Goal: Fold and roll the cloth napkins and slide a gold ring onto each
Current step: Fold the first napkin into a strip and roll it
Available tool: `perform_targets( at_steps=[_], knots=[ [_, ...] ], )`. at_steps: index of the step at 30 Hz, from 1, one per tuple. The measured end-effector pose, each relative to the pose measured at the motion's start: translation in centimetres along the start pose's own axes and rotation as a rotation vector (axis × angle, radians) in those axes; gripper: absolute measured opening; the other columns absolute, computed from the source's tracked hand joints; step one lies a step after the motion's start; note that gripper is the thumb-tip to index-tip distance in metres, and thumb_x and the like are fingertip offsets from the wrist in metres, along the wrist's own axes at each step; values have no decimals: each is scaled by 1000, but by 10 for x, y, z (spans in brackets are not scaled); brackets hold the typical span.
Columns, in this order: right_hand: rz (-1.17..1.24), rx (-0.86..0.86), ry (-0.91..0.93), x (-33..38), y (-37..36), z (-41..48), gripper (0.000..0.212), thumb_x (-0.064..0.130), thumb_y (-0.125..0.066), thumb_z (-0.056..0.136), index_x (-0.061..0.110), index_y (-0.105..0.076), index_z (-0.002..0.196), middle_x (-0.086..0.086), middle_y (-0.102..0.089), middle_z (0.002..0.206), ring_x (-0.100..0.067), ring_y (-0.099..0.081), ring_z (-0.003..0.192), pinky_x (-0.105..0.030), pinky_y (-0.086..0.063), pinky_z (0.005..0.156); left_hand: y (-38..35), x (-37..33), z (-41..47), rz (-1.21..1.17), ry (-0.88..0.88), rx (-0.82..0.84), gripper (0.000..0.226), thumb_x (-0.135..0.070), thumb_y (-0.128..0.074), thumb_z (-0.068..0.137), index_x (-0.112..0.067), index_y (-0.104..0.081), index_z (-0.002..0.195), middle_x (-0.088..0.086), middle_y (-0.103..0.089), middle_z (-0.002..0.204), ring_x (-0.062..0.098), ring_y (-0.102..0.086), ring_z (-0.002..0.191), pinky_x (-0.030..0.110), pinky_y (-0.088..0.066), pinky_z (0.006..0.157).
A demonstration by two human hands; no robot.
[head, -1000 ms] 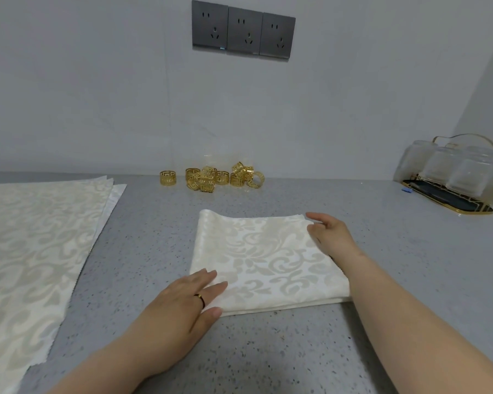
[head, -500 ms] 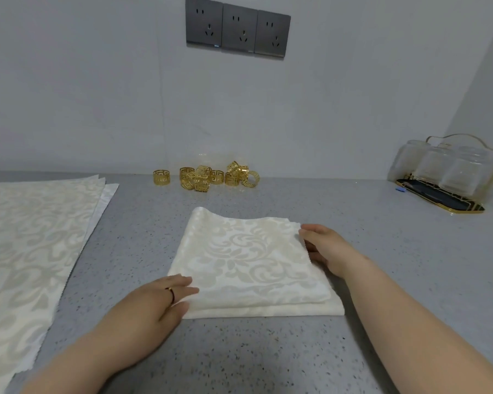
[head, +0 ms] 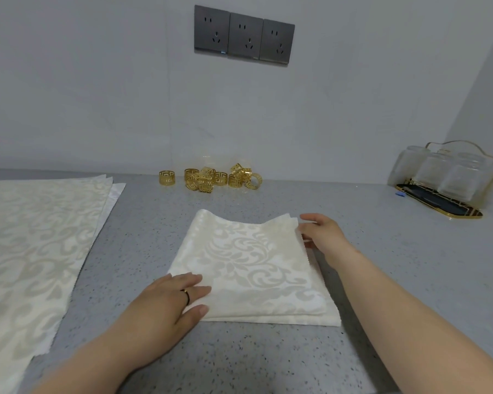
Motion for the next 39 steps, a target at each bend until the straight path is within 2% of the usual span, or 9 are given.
perform_targets(
  at_steps=[5, 10, 14, 18, 21, 24, 31, 35, 39],
  knots=[
    [-289, -40, -8, -2, -4, 4, 50, 20, -61, 87, 6, -42, 132, -14, -48, 129, -29, -52, 110, -29, -41, 85, 0, -1, 0, -5, -10, 17, 141, -84, 36, 24, -38, -30, 140, -18, -19, 151, -8, -10, 134, 8, 9, 101],
    [-371, -26, 5, -9, -12, 4, 44, 10, -55, 88, 6, -42, 130, -15, -46, 132, -28, -52, 111, -22, -36, 81, 3, -3, 0, -41, -14, -13, 136, -87, 33, 28, -39, -29, 139, -25, -16, 145, -14, -3, 122, 4, 11, 100],
    [-332, -33, 4, -10, -3, 7, 40, 7, -51, 91, 8, -43, 130, -15, -41, 136, -25, -50, 100, -22, -35, 78, 5, 2, 2, -65, 2, -91, 129, -87, 31, 40, -34, -33, 138, -23, -14, 143, -9, -6, 129, 6, 7, 103],
    [-413, -15, -3, -8, 0, 9, 45, 7, -51, 91, 7, -38, 134, -17, -43, 135, -28, -50, 108, -25, -37, 84, -2, -2, 4, 34, 31, 12, 139, -78, 44, 26, -36, -15, 144, -26, 3, 143, -5, 3, 137, 11, 11, 103],
    [-644, 1, -10, 1, 0, 8, 48, 11, -46, 93, 6, -30, 139, -14, -46, 127, -31, -45, 120, -29, -39, 94, -7, -4, 7, 95, 38, 74, 143, -75, 47, 21, -34, -9, 146, -16, 2, 154, -3, 6, 139, 13, 14, 103],
    [-987, -68, 107, 27, -9, -11, 42, 10, -40, 93, 8, -37, 135, -14, -40, 137, -31, -38, 126, -32, -35, 99, -8, -5, 7, 119, 42, 109, 145, -74, 48, 19, -30, -4, 147, -13, 5, 155, -10, 15, 127, 12, 18, 100],
    [-915, 358, 414, 16, -131, -112, 45, 15, -32, 98, 11, -26, 143, -7, -26, 150, -21, -24, 137, -27, -18, 111, -11, -2, 7, 138, 118, 133, 153, -75, 46, 11, -21, 2, 148, -3, 9, 156, 9, 10, 142, 21, 9, 109],
    [-1067, 403, 388, -11, -121, -112, 50, 28, -23, 101, 13, -12, 147, -7, -3, 156, -18, -2, 144, -29, 2, 115, -10, 0, 5, 114, 152, 145, 157, -77, 42, 7, -19, 4, 148, -1, 9, 156, 10, 7, 143, 25, 7, 113],
    [-1140, 454, 357, -22, -82, -107, 53, 37, -19, 100, 19, -4, 148, 0, 5, 156, -13, 5, 144, -25, 7, 114, -7, -1, 3, 104, 153, 162, 157, -79, 40, 6, -20, 4, 147, -2, 9, 156, 10, 7, 143, 25, 7, 113]
  ],
)
Point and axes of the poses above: each hand's wrist, its own z-axis towards the middle knuckle, its own y-axis out of the back of the hand, x = y × z, the point moved 6 cm from there along z, towards the middle knuckle
